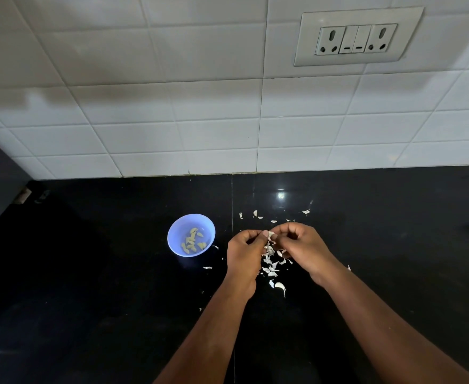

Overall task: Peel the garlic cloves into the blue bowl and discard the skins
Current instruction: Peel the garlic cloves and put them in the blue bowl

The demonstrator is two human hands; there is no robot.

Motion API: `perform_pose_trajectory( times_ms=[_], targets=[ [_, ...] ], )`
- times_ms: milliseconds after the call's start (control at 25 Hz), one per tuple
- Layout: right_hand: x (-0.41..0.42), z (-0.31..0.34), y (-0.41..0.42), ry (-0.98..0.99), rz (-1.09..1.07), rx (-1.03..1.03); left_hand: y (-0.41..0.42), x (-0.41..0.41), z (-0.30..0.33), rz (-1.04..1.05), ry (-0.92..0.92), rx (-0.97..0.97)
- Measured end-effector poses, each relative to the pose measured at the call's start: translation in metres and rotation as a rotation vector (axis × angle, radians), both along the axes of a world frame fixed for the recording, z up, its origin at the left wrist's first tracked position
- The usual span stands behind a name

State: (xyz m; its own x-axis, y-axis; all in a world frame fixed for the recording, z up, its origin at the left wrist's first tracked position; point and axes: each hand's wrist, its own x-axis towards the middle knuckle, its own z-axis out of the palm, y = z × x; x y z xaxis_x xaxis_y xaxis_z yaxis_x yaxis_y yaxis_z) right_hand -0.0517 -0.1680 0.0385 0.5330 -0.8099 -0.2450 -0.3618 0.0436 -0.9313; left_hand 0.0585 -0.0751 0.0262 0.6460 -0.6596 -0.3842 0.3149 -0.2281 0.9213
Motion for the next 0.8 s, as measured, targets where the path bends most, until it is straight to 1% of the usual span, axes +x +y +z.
perform_pose_trajectory(
  times_ms=[80, 200, 280, 320, 400, 480, 560, 600, 640, 680, 800],
  targets=[
    [0.007, 0.001, -0.011, 0.092, -0.018, -0.086, -0.001, 0.003, 0.001, 0.028, 0.008, 0.03],
    [0.018, 0.012, -0.033, 0.336, 0.128, -0.399, 0.001, 0.008, 0.001, 0.048, 0.032, 0.068],
    [0.026, 0.022, -0.045, 0.474, 0.15, -0.592, 0.002, 0.011, -0.001, 0.042, 0.041, 0.08],
    [0.029, 0.025, -0.048, 0.531, 0.143, -0.649, 0.003, 0.013, -0.002, 0.044, 0.045, 0.084],
    [0.034, 0.023, -0.045, 0.662, 0.172, -0.72, 0.004, 0.016, -0.003, 0.054, 0.045, 0.082],
    [0.036, 0.012, -0.034, 0.833, 0.306, -0.768, 0.003, 0.019, -0.002, 0.064, 0.037, 0.068],
    [0.033, 0.0, -0.029, 0.907, 0.394, -0.786, 0.001, 0.021, 0.001, 0.062, 0.017, 0.06],
    [0.033, -0.003, -0.032, 0.885, 0.377, -0.751, 0.0, 0.022, 0.002, 0.059, 0.007, 0.061],
    [0.031, -0.004, -0.035, 0.81, 0.332, -0.663, 0.0, 0.023, 0.002, 0.052, 0.002, 0.067],
    [0.03, -0.005, -0.038, 0.681, 0.269, -0.539, 0.0, 0.023, 0.003, 0.04, 0.003, 0.074],
    [0.021, 0.003, -0.021, 0.134, 0.07, -0.09, -0.001, 0.022, 0.005, -0.019, 0.03, 0.081]
  ],
)
